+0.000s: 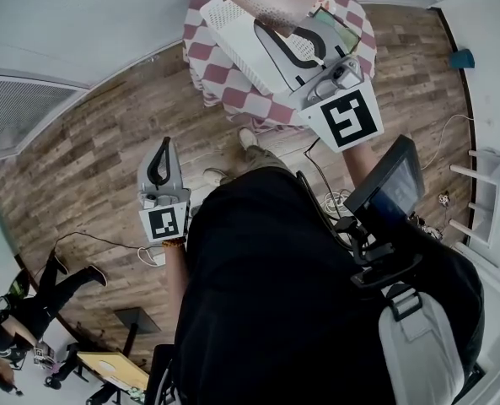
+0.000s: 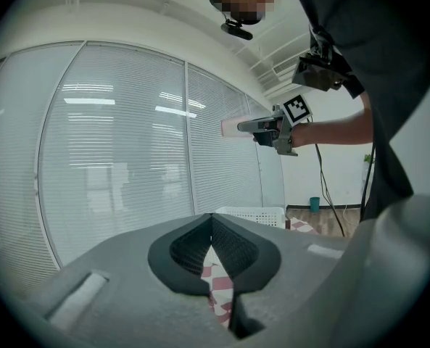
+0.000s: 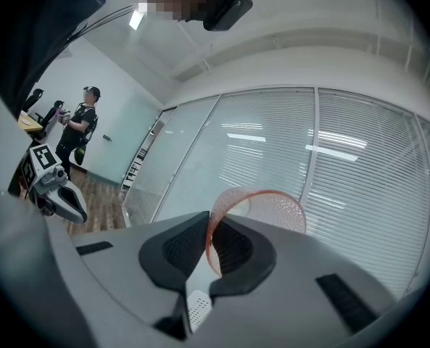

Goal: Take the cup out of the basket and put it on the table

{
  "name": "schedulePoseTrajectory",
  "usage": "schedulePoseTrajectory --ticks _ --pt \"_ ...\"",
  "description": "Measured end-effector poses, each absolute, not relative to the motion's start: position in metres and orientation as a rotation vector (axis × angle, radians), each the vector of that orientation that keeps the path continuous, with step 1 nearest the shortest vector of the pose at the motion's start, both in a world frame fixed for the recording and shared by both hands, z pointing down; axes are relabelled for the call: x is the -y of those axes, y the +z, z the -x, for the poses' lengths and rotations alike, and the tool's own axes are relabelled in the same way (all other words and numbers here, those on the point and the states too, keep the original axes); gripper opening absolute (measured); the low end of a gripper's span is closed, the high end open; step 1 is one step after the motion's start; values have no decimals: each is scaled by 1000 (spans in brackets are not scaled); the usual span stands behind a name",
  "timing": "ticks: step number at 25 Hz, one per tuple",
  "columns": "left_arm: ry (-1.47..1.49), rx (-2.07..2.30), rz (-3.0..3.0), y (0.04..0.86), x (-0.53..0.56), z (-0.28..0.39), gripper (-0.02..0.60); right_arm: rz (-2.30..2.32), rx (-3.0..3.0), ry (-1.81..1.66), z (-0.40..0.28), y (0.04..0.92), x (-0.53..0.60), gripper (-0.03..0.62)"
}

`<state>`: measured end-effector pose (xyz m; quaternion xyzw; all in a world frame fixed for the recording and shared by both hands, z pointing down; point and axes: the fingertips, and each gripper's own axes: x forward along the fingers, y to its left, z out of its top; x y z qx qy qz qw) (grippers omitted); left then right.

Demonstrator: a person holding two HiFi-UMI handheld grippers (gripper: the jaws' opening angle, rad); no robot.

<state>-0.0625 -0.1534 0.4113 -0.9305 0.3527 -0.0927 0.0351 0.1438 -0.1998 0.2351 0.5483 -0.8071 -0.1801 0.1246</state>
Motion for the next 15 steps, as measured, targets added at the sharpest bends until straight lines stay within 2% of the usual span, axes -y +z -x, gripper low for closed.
schedulePoseTrajectory --ticks 15 --pt "-259 -963 2885 403 154 33 6 -1546 2426 -491 -125 236 176 23"
